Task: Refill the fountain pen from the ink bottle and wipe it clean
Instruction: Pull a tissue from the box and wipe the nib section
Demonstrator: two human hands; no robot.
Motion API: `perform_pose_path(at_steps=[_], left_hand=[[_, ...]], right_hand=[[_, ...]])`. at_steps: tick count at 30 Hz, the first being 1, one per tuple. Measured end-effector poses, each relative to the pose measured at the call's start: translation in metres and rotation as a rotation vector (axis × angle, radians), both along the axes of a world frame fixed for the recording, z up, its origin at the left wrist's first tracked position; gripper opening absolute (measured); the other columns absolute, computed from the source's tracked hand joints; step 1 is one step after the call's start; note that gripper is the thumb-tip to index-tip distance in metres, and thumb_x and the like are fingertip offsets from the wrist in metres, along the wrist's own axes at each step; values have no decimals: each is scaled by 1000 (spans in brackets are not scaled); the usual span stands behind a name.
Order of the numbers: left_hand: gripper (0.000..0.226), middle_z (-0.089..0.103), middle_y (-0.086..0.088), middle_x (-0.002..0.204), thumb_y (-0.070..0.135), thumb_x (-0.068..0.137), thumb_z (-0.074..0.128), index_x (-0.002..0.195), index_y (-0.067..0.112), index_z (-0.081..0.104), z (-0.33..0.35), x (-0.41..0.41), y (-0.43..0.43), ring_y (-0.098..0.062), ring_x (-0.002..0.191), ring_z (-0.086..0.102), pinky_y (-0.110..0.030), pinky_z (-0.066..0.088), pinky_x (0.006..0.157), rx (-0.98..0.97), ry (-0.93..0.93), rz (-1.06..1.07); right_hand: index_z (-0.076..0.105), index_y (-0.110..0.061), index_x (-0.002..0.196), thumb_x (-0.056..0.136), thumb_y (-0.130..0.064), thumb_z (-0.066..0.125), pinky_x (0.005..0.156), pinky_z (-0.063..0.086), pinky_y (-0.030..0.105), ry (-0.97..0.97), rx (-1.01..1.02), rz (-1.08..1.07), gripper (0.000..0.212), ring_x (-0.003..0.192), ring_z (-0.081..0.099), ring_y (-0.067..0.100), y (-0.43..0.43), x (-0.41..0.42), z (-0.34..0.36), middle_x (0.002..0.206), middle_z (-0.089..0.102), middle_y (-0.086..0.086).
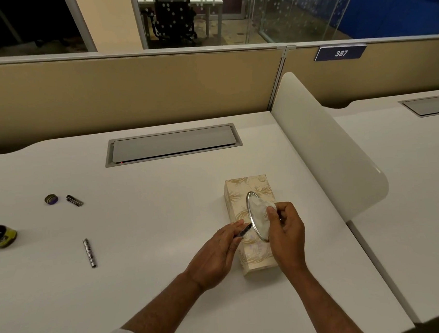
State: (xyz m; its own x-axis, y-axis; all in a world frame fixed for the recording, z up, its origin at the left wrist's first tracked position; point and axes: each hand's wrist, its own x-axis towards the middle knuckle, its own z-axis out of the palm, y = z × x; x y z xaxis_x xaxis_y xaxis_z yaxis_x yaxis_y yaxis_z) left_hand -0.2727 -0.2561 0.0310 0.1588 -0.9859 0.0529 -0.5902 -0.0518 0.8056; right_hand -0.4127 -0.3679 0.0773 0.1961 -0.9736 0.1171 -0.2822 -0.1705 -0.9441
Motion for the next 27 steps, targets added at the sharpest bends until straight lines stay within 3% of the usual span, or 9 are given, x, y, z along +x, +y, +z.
perform_pose_path(at_steps=[3, 7, 9, 11, 13, 15, 18, 22, 27], left_hand=[[47, 45, 7, 158, 45, 108, 28, 152, 31, 39, 1, -2, 1, -4, 145, 40, -33, 40, 118, 7, 26, 22], [46, 47, 8, 156, 44, 108, 30, 150, 31, 40, 1, -4, 0, -4, 142, 43, -32, 43, 115, 26, 62, 27], [46, 47, 7, 156, 40, 109, 31, 151, 27, 41, 1, -4, -1, -5, 142, 43, -32, 43, 115, 30, 58, 30], [45, 46, 7, 157, 38, 109, 32, 153, 27, 40, 0, -4, -1, -5, 143, 43, -32, 43, 115, 39, 55, 37], [45, 46, 8, 157, 38, 109, 32, 153, 27, 40, 1, -5, -1, -4, 142, 44, -31, 43, 115, 42, 56, 45], [46, 47, 8, 156, 39, 109, 31, 153, 27, 40, 0, -5, -1, -4, 141, 45, -31, 44, 114, 36, 57, 52], [47, 48, 9, 155, 41, 109, 31, 153, 29, 39, -1, -5, -1, -3, 140, 45, -32, 45, 113, 31, 76, 58], [45, 50, 12, 153, 41, 110, 32, 153, 31, 39, -3, -6, -1, 1, 138, 46, -31, 47, 112, 10, 86, 65], [45, 51, 12, 152, 42, 109, 31, 152, 31, 40, -2, -6, -1, -1, 137, 48, -31, 49, 109, 15, 97, 68]], right_hand=[[58, -18, 107, 100, -24, 59, 67, 58, 23, 36, 17, 16, 10, 91, 69, 16, -2, -2, 4, 96, 68, -5], [58, -25, 124, 91, -31, 72, 76, 57, 16, 108, 40, 134, 37, 99, 67, 4, -4, -2, 10, 109, 67, -14], [63, -15, 116, 91, -25, 73, 75, 54, 17, 251, 1, 139, 28, 98, 66, 10, -6, -1, 7, 105, 66, -7], [60, -9, 94, 94, -19, 69, 66, 54, 21, 373, -14, 118, 14, 89, 65, 20, -7, 0, 8, 91, 61, 0], [51, -13, 81, 95, -16, 66, 62, 53, 22, 390, -11, 110, 21, 81, 62, 20, -9, 0, 10, 82, 58, 0], [46, -21, 72, 94, -14, 68, 54, 46, 10, 343, 0, 75, 32, 70, 56, 11, -10, 0, 16, 75, 53, -6], [41, -28, 66, 93, -16, 70, 47, 42, 4, 283, 46, 44, 42, 64, 49, 5, -11, -2, 19, 69, 48, -10], [57, -11, 84, 93, -22, 70, 47, 43, 4, 255, 102, 40, 19, 81, 64, 21, -12, -8, 17, 87, 65, 7], [64, -9, 105, 94, -24, 69, 52, 48, 3, 160, 135, 59, 20, 96, 69, 24, -9, -11, 19, 108, 71, 9]])
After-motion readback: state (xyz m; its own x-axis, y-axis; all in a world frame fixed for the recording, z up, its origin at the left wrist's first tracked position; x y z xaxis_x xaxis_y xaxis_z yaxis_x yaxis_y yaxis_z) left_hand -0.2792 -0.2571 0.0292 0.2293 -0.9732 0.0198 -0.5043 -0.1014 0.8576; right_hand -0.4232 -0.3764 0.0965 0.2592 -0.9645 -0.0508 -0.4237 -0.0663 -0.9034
